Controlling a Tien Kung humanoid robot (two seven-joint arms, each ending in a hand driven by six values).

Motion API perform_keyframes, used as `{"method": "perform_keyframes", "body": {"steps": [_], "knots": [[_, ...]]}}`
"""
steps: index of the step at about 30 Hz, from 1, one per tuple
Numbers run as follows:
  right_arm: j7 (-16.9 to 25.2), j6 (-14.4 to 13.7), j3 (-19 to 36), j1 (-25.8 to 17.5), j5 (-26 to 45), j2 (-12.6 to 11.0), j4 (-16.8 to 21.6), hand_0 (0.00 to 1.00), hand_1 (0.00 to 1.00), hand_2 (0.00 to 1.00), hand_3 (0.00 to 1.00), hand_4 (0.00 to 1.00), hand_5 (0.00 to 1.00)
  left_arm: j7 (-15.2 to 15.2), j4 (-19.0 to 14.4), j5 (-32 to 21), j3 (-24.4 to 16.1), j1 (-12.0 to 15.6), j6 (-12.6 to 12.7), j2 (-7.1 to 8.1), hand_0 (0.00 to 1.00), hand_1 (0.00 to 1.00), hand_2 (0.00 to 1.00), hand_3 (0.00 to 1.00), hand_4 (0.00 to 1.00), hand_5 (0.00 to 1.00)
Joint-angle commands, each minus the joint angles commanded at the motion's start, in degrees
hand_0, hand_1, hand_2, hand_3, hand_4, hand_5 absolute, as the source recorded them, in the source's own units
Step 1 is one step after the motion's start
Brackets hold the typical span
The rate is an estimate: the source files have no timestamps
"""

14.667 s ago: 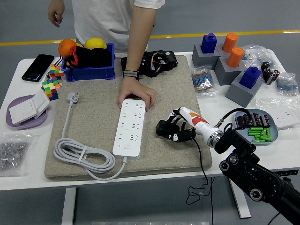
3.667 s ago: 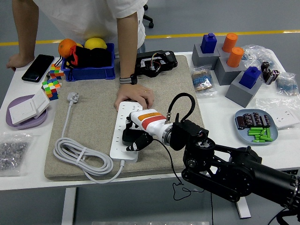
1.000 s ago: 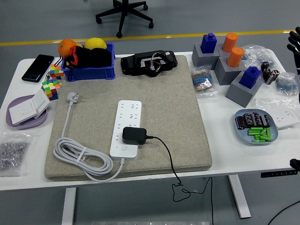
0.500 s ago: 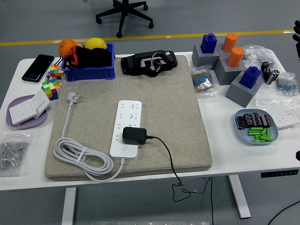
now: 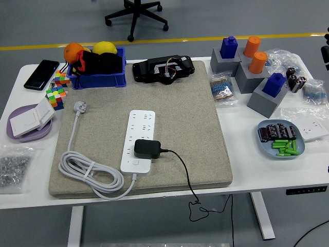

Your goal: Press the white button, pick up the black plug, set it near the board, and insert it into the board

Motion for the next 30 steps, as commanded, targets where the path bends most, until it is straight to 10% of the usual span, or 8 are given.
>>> {"method": "perform_keyframes", "body": {"steps": [30], "knots": [[-2.7,0.2,0.5,-1.5,-1.6,0.2,-0.4,0.717,0.665,0.665,0.645,0.827,0.369,-0.8,0.0,-1.4,1.6,1.3,0.0,0.28,0.654,0.655,0.651,0.651,0.621,0.009]]}}
